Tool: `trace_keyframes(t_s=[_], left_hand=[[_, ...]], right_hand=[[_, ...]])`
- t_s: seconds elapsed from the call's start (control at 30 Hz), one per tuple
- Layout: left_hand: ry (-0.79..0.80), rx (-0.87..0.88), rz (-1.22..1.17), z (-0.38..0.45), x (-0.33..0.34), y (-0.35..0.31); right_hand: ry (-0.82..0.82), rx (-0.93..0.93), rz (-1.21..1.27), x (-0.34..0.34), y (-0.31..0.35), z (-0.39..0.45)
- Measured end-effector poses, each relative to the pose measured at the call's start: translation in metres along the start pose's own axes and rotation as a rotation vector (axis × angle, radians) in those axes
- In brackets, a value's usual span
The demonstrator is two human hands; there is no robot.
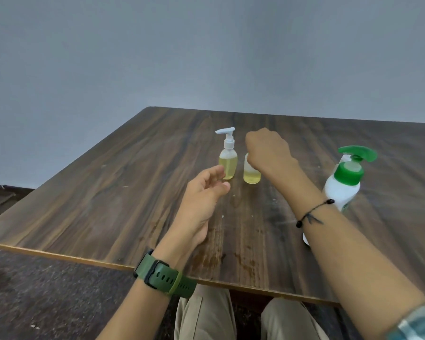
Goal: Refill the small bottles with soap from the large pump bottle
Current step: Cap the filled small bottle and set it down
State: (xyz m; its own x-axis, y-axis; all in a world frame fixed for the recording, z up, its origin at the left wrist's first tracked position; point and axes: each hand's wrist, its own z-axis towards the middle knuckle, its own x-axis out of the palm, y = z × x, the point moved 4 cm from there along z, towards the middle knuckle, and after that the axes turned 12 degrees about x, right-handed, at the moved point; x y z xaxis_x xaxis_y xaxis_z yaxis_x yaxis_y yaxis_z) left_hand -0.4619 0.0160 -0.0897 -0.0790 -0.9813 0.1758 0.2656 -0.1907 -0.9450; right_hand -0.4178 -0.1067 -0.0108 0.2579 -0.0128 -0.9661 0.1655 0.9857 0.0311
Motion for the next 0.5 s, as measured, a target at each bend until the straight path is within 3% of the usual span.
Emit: trace_keyframes(t_s=[0.3, 0.5], left_hand=[[0.044, -0.038, 0.030, -0.006, 0.000, 0.007], [0.056, -0.065, -0.003, -0.007, 0.007, 0.013]], right_hand=[[0.028, 0.049, -0.008, 0.009, 0.001, 0.019], [-0.080, -0.018, 0.050, -0.049, 0.002, -0.021]])
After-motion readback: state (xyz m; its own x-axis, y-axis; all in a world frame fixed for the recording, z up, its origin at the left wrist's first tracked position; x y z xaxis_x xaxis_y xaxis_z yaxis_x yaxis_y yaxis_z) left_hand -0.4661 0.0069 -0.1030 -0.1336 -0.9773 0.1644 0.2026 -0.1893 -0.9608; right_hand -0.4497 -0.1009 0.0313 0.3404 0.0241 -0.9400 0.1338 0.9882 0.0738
